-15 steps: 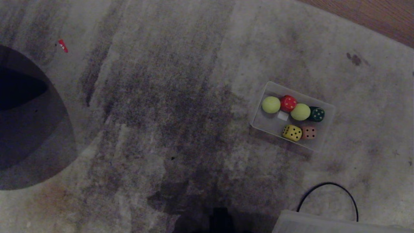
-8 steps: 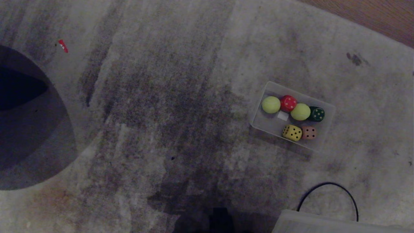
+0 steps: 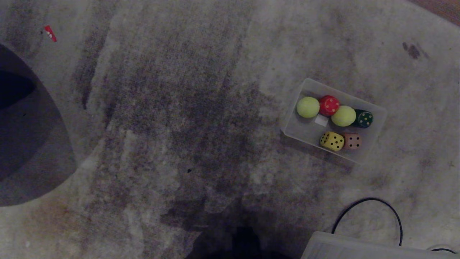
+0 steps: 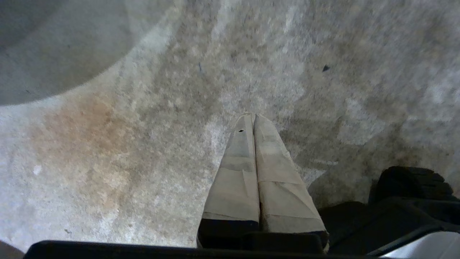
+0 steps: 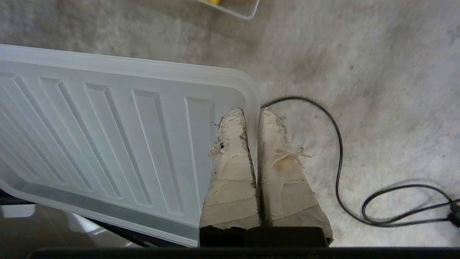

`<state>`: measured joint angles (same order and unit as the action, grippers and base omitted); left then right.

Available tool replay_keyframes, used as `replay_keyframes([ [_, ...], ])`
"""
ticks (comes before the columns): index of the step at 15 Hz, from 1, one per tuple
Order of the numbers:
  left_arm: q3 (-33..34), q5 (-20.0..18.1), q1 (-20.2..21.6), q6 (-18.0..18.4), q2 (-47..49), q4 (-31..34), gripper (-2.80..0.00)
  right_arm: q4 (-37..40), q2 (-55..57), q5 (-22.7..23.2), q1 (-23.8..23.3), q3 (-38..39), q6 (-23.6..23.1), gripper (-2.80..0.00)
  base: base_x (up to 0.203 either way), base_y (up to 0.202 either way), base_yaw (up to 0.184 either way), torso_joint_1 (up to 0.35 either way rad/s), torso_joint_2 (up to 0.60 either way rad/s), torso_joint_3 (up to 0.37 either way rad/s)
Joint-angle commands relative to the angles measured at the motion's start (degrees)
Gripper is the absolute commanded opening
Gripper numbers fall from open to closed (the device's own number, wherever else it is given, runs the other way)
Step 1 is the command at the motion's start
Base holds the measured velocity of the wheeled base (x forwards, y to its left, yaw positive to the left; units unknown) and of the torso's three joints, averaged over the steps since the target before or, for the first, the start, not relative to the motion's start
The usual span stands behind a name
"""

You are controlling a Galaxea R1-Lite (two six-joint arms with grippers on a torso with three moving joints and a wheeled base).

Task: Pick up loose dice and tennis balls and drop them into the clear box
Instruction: Close the lid

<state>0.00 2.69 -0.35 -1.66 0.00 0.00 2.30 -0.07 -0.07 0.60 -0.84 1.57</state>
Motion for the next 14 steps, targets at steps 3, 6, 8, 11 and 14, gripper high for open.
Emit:
replay_keyframes([
  [3, 0.09, 0.21, -0.01, -0.45, 0.09, 0.0, -2.8, -0.02, 0.07, -0.01, 0.02, -0.04, 0.01, -2.8, 0.0, 0.0, 0.0, 0.002, 0.0, -0.184],
  [6, 0.09, 0.29, -0.01, -0.62, 0.09, 0.0, -2.8, -0.02, 0.07, -0.01, 0.02, -0.04, 0.01, -2.8, 0.0, 0.0, 0.0, 0.003, 0.0, -0.058],
  [8, 0.09, 0.29, -0.01, -0.62, 0.09, 0.0, -2.8, -0.02, 0.07, -0.01, 0.02, -0.04, 0.01, -2.8, 0.0, 0.0, 0.0, 0.0, 0.0, 0.0],
  [11, 0.09, 0.29, -0.01, -0.62, 0.09, 0.0, -2.8, -0.02, 0.07, -0.01, 0.02, 0.05, 0.01, -2.8, 0.0, 0.0, 0.0, 0.0, 0.0, 0.0],
  [14, 0.09, 0.29, -0.01, -0.62, 0.09, 0.0, -2.8, -0.02, 0.07, -0.01, 0.02, 0.05, 0.01, -2.8, 0.0, 0.0, 0.0, 0.0, 0.0, 0.0],
])
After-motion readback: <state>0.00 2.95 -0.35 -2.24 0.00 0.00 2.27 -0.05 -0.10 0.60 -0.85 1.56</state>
